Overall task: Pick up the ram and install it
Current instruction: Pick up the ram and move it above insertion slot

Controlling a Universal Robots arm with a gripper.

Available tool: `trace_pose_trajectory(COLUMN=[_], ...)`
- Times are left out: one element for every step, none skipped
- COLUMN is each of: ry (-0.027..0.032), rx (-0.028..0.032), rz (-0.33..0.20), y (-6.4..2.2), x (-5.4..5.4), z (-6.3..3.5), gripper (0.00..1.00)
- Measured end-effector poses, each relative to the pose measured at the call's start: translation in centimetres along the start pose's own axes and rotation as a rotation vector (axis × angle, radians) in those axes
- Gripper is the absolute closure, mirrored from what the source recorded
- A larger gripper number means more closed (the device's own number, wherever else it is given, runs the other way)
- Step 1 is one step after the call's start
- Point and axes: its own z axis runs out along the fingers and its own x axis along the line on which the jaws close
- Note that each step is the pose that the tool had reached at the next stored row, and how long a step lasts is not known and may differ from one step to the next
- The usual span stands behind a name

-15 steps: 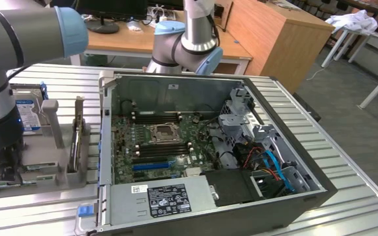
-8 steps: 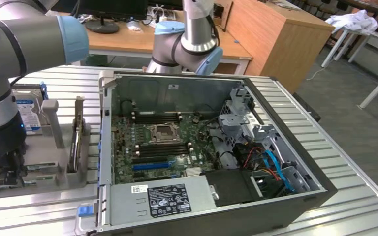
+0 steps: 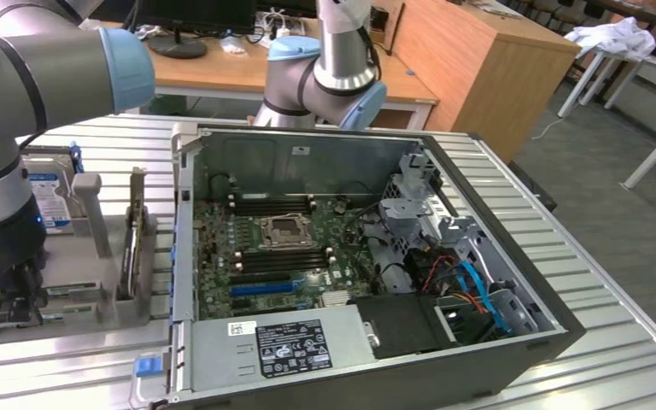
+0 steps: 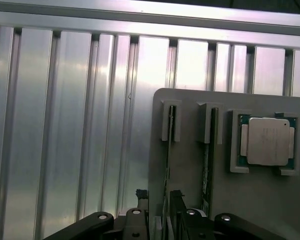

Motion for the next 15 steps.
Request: trace_pose_trajectory(ry=[0.0,0.0001,0.0001,0.0001,0.0,0.0001,0.0001,0.0001,0.0001,0.0001,0.0002,0.0002,0.0003,0.0001,0.0002], rx=[-0.0001,-0.0002,-0.0002,-0.0002,-0.0001,-0.0001,-0.0001,-0.0002,-0.0002,-0.0001,-0.0003,-0.0003,-0.0003,-0.0002,-0.0003], rz=[0.0,0.0,0.0,0.0,0.0,0.0,0.0,0.0,0.0,0.0,0.0,0.0,0.0,0.0,0.0], y=[-0.01,-0.01,-0.02,-0.03,-0.04,-0.04,-0.04,-0.04,-0.04,-0.04,-0.04,-0.04,-0.03,-0.02,-0.02], x=[-0.11,-0.32,-0.61,-0.86,-0.91,-0.9,-0.9,-0.9,-0.9,-0.9,-0.88,-0.81,-0.69,-0.57,-0.55], z=[0.01,0.03,0.04,0.06,0.07,0.06,0.06,0.06,0.06,0.06,0.05,0.05,0.06,0.06,0.06], gripper=[0.69,0.69,0.69,0.69,0.69,0.69,0.69,0.69,0.69,0.69,0.69,0.69,0.69,0.69,0.69])
